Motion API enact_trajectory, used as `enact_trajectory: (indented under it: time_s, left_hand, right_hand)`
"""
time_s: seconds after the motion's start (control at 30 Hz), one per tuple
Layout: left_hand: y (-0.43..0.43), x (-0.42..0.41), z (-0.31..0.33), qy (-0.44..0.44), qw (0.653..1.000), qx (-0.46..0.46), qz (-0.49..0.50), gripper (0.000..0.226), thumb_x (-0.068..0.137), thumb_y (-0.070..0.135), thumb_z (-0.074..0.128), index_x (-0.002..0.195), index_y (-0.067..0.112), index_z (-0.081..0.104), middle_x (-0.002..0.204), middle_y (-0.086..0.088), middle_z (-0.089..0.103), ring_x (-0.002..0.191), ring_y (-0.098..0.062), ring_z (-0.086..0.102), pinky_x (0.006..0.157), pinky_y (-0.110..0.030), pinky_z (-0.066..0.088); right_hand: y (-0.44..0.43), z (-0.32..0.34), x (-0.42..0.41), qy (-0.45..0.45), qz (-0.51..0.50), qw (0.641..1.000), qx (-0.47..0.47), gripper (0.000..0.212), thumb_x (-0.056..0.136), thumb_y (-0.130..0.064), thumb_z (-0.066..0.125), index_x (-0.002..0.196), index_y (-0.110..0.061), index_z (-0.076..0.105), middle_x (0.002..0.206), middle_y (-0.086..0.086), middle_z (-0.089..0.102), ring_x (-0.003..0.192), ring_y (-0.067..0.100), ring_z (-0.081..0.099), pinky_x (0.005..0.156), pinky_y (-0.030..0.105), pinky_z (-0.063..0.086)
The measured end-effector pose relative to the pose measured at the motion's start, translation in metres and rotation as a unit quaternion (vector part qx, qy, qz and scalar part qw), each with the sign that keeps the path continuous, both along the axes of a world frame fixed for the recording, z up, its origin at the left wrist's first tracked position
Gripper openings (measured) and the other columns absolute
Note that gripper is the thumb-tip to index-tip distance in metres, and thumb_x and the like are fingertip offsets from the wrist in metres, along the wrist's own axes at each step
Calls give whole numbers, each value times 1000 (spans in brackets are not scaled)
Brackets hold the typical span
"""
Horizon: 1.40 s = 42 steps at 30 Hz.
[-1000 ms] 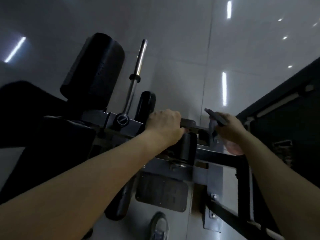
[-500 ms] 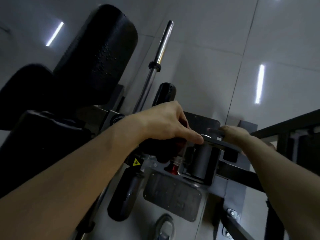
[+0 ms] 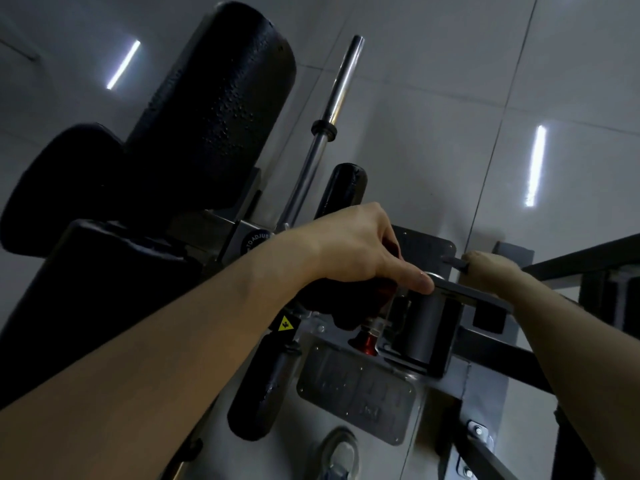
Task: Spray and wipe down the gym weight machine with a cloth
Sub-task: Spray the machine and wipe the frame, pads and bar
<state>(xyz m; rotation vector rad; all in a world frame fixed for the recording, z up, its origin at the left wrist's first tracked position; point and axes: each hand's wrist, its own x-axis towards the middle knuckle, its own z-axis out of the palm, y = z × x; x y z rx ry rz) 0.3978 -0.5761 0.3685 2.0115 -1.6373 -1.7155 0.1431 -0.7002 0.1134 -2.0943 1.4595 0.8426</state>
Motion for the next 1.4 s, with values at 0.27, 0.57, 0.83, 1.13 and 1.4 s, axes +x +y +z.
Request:
enact_trajectory:
  time_s: [0.27, 0.57, 0.83, 1.13, 1.4]
  left_hand:
    - [14, 1, -6, -10, 997, -70, 8, 41, 77, 60, 77, 94, 23, 79, 82, 5, 74, 74, -6, 72, 80, -32, 62]
    - [48, -4, -29, -13, 963, -267, 30, 40, 91, 57, 64, 103, 22, 78, 85, 6, 74, 82, -8, 69, 81, -39, 60]
    - [49, -4, -36, -21, 946, -324, 24, 40, 92, 57, 63, 100, 22, 79, 76, 7, 73, 67, -6, 67, 70, -37, 60]
    - [49, -7, -31, -53, 948, -312, 30, 43, 90, 61, 63, 99, 22, 79, 82, 7, 74, 77, -9, 68, 80, -38, 59]
    - [75, -7, -6, -140, 927, -348, -3, 46, 96, 56, 60, 124, 20, 68, 115, -2, 71, 105, -21, 66, 91, -39, 55]
  right_hand:
    - [6, 7, -4, -12, -51, 998, 17, 8, 97, -24, 59, 104, -19, 59, 99, 5, 65, 90, 23, 63, 82, 39, 54]
    - [10, 40, 25, -38, 4, 999, 25, 37, 105, -21, 49, 139, -5, 52, 135, 17, 59, 121, 32, 58, 101, 41, 47]
    - [12, 53, 21, -54, -21, 998, 7, 35, 100, -14, 56, 134, -5, 55, 132, 19, 61, 117, 34, 59, 92, 39, 46]
    - [26, 81, -5, -167, -159, 972, -54, 19, 97, -24, 63, 114, -16, 58, 106, 9, 60, 95, 29, 57, 79, 39, 44]
    - [79, 184, -1, -489, -436, 712, -254, 27, 90, -10, 73, 113, -13, 62, 89, 0, 60, 87, 19, 59, 81, 34, 49]
